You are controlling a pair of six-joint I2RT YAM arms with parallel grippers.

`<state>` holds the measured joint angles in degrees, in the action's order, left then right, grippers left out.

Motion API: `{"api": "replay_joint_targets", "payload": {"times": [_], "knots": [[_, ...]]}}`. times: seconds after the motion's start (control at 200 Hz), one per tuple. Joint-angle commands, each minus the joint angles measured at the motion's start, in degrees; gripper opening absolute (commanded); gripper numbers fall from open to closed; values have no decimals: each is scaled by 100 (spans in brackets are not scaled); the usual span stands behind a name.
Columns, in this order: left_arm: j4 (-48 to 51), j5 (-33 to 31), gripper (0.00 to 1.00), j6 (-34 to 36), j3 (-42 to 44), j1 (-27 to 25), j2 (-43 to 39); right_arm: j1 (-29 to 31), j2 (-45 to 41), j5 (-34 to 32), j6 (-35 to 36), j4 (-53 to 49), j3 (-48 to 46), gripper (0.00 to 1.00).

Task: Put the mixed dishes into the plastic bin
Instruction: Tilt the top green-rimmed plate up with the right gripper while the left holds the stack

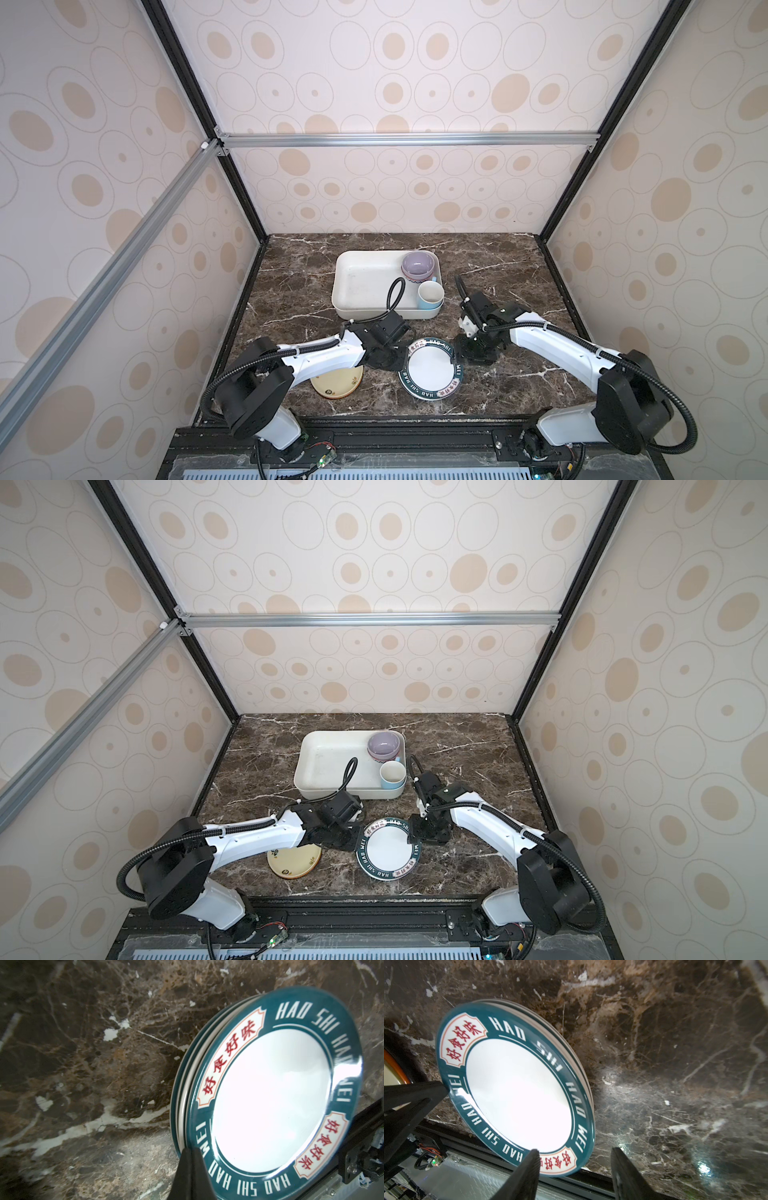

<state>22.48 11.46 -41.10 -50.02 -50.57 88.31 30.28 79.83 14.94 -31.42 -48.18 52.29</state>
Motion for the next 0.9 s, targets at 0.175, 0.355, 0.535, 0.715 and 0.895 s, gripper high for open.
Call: {"api": "replay_joint_targets", "payload": {"times": [0.175,0.355,0.535,0.715,0.895], "knots": [[-77,124,0,76,-32,-32,177,-106,223,90,93,124,-94,57],[-68,145,0,99,-103,-32,238,-151,371,177,103,255,-186,44],[-68,186,0,124,-146,-29,317,-223,376,336,149,300,-167,19],[-53,176,0,139,-234,-32,406,-379,341,438,229,101,-56,0],[112,-48,13,154,-416,41,292,-588,270,515,387,-160,166,0]]}}
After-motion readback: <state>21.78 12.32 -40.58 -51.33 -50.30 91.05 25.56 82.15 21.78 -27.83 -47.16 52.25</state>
